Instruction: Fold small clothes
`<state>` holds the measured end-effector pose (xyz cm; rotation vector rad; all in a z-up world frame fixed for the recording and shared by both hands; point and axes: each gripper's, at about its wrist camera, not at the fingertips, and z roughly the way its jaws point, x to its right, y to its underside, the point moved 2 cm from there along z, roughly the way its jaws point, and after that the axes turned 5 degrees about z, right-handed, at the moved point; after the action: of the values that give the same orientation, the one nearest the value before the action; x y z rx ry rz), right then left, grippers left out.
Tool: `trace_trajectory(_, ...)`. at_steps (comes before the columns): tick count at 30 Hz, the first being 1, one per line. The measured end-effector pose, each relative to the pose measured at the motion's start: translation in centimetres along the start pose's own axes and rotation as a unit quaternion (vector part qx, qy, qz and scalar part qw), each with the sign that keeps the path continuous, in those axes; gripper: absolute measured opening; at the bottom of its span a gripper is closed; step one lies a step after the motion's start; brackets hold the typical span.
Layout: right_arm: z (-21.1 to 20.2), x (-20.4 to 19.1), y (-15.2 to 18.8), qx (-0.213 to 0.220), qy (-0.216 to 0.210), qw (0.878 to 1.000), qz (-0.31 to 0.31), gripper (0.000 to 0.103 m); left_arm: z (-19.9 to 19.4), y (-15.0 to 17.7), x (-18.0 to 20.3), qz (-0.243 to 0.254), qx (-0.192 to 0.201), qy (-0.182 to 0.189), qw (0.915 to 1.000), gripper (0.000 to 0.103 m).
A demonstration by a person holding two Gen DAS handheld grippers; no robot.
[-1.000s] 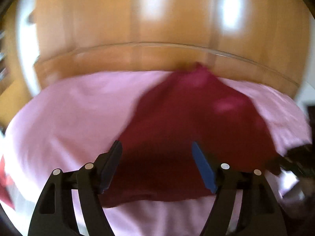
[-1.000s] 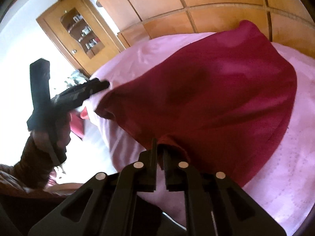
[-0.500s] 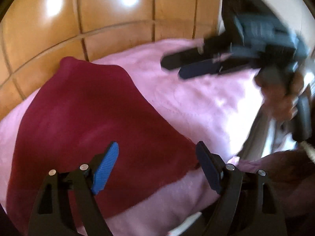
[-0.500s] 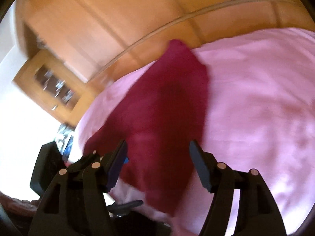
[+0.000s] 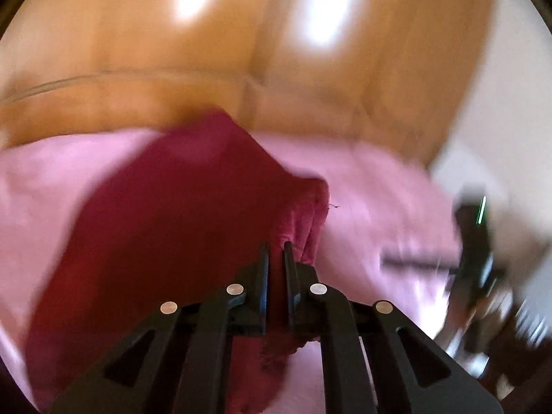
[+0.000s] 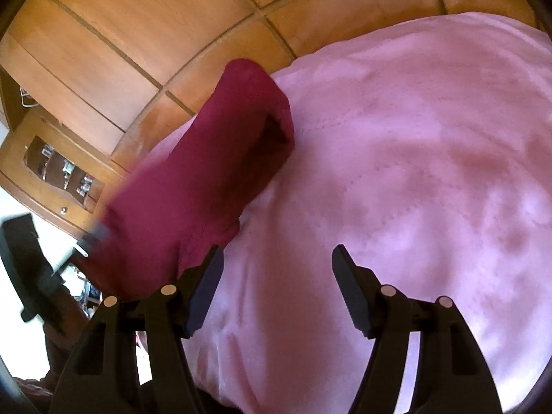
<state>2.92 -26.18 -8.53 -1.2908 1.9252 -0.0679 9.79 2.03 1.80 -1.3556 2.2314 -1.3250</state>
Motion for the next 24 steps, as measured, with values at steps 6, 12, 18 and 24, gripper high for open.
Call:
trace_trajectory(6, 5.8, -2.5, -1.5, -0.045, -0.027, 0.999, 0.008, 0.061, -6.2, -2.7, -8.3, -0.083, 0.062, -0.082, 0.9912, 0.007)
trace_trajectory(12, 10.9, -7.1, -2.8, -0.068, -0.03, 0.997, -0.022, 0.041, -6.1, -2.6, -9.1, -0.099, 0.068, -0.091, 0.9886, 0.007)
trace_trajectory(18, 8.4, -8.8, -3.3, -0.027, 0.081, 0.987, -0.134, 0.012, -7.5, -2.2, -9.2, -0.098, 0.073, -0.08, 0.9893, 0.007)
trace_trajectory(24, -1.4, -6.2, -8.6, 0.111, 0.287, 0.92, -0.241, 0.011, -7.0, -1.9, -5.6, -0.069, 0.067, -0.003, 0.9954, 0.007)
